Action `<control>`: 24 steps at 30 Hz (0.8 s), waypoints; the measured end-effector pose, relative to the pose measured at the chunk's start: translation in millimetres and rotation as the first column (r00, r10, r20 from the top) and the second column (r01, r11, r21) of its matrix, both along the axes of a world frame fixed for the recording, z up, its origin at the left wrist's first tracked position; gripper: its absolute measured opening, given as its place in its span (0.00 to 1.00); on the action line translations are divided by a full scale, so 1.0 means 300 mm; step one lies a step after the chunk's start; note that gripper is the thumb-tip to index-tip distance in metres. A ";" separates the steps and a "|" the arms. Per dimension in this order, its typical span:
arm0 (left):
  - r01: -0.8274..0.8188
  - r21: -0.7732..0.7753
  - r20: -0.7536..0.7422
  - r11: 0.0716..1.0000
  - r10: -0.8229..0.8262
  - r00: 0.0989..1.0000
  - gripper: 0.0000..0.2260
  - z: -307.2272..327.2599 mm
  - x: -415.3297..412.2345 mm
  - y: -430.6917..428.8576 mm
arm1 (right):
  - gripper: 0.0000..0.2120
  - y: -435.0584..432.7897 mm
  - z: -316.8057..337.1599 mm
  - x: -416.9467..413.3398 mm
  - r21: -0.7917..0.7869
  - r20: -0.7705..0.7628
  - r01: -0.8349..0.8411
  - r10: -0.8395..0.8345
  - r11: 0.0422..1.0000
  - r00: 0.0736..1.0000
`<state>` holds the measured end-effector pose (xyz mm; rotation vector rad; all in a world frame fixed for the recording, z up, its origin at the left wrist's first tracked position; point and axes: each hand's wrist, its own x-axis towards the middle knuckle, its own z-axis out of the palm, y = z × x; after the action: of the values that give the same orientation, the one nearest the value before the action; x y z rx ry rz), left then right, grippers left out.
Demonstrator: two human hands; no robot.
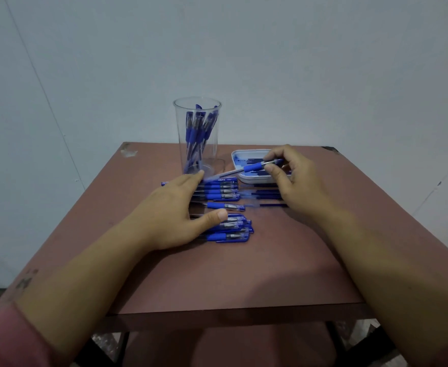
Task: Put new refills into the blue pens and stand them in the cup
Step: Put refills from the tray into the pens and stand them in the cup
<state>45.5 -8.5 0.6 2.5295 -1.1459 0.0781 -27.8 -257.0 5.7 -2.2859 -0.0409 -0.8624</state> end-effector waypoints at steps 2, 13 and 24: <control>-0.013 0.079 -0.020 0.997 0.014 1.000 0.53 0.004 -0.015 0.008 | 0.08 0.000 0.010 -0.005 0.035 0.010 0.005 -0.005 0.999 1.000; -0.037 0.140 0.066 0.990 0.028 0.997 0.45 -0.066 -0.063 0.051 | 0.08 0.043 0.168 0.041 0.188 0.263 -0.046 -0.006 0.981 0.965; -0.045 0.105 0.065 0.993 0.038 0.997 0.45 -0.064 -0.064 0.044 | 0.12 0.093 0.327 0.273 0.090 0.239 -0.010 -0.012 0.996 0.971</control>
<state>26.3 4.7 -18.6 2.6630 -1.1500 0.1113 54.2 -229.1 103.7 -2.0874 -0.1049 -1.1138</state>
